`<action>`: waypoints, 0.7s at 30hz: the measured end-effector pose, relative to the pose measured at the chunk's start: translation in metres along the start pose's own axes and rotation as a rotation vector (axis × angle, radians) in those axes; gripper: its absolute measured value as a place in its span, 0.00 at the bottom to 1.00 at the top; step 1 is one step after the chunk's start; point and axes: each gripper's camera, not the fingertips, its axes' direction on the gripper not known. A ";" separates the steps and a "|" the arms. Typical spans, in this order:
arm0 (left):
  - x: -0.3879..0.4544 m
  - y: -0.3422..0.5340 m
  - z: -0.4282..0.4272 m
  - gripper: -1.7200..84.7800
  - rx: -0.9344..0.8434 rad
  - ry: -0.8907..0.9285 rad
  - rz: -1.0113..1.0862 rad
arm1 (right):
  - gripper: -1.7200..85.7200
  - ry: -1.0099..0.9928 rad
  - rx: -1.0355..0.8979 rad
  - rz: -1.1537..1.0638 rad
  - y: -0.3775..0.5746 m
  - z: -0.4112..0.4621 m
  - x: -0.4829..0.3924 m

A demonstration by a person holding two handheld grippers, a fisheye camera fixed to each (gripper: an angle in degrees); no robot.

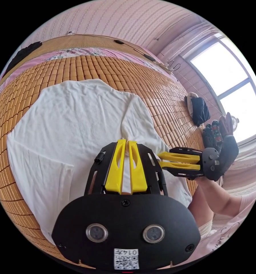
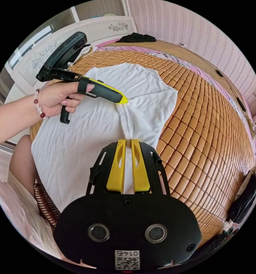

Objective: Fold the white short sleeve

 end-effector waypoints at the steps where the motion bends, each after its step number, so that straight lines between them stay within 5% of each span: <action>1: -0.003 0.000 -0.003 0.02 0.007 0.007 -0.001 | 0.06 0.002 -0.009 -0.010 -0.001 -0.003 -0.001; 10: -0.031 0.017 -0.022 0.07 0.014 0.039 -0.033 | 0.12 -0.075 0.004 -0.038 -0.005 -0.022 0.013; 21: -0.057 0.043 -0.053 0.07 0.065 0.133 -0.043 | 0.12 -0.069 0.149 0.190 -0.105 -0.025 0.124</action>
